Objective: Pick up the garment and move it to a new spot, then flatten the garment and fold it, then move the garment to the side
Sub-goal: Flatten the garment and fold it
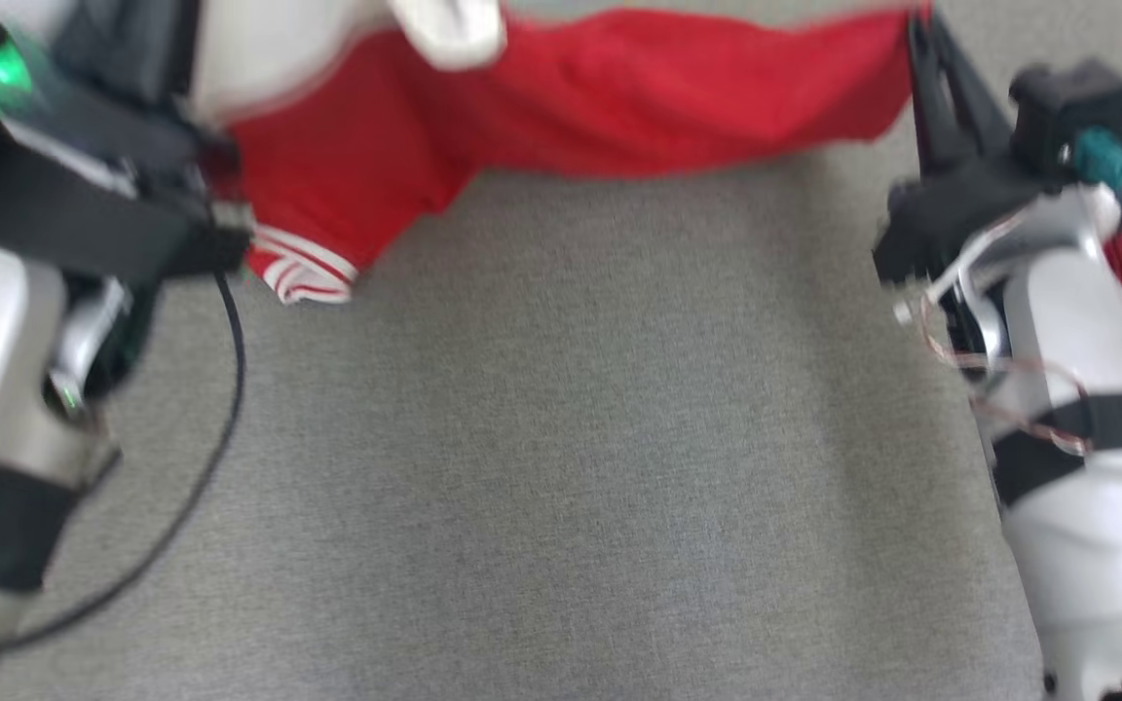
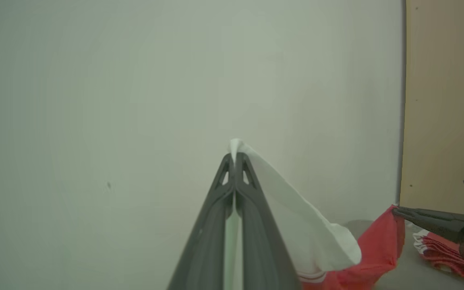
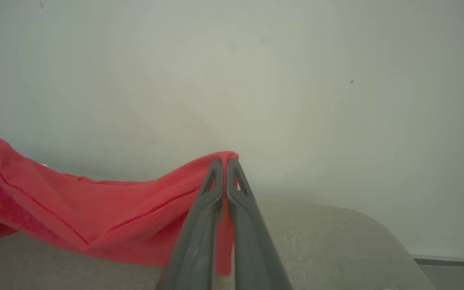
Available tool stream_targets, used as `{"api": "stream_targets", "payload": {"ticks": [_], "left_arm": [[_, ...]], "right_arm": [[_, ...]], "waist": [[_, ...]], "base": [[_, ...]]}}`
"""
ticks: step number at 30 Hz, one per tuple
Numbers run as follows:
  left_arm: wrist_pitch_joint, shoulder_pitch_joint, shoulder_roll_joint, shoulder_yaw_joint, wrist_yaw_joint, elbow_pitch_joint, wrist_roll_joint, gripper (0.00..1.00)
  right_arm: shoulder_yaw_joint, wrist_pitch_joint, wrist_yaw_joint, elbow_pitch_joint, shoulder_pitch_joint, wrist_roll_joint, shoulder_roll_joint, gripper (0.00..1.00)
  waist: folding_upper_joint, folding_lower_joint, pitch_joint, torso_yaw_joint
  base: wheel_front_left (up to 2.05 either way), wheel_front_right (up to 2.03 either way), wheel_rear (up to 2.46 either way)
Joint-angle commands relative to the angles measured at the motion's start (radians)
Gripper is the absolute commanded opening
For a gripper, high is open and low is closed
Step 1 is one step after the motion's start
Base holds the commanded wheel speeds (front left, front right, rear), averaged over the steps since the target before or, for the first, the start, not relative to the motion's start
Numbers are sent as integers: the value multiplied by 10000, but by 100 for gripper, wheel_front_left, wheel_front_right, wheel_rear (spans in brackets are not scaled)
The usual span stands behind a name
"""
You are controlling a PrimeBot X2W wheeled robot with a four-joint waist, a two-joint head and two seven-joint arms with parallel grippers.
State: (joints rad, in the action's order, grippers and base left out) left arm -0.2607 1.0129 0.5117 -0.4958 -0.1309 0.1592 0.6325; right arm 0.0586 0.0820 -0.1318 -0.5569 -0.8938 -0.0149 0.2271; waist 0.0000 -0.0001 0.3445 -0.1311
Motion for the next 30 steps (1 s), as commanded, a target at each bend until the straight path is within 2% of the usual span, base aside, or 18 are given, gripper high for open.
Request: {"api": "stream_targets", "payload": {"ticks": [1,3,6,13,20,30], "left_arm": [[110,-425,100,-111,14,-59,355,0],[372,-1370,295,-275,14,-356,1154,0],[596,-2069,434,-346,14,-654,1675,0],[1684,-4850,1033,-969,30,-2254,3972,0],[2224,-7206,1195,-1343,542,-3406,5566,0],[3432,-9324,1596,-1875,1291,-4605,7762,0]], "right_arm": [[52,-354,26,204,431,-237,120,0],[-6,-1331,26,926,1364,-697,398,0],[-91,-1983,26,1497,2062,-953,610,0],[-777,-3934,26,3441,4500,-1607,1039,0],[-1720,-5093,26,4570,6401,-1349,970,0],[-2441,-6224,26,5383,8111,-1047,568,0]], "waist": [[0,1,-563,213],[0,1,-878,331],[0,1,-1064,427],[0,1,-1613,722],[0,1,-1922,922],[0,1,-2183,1078]], "base": [[0,0,0],[0,0,0],[0,0,0],[0,0,0],[0,0,0],[0,0,0]]}}
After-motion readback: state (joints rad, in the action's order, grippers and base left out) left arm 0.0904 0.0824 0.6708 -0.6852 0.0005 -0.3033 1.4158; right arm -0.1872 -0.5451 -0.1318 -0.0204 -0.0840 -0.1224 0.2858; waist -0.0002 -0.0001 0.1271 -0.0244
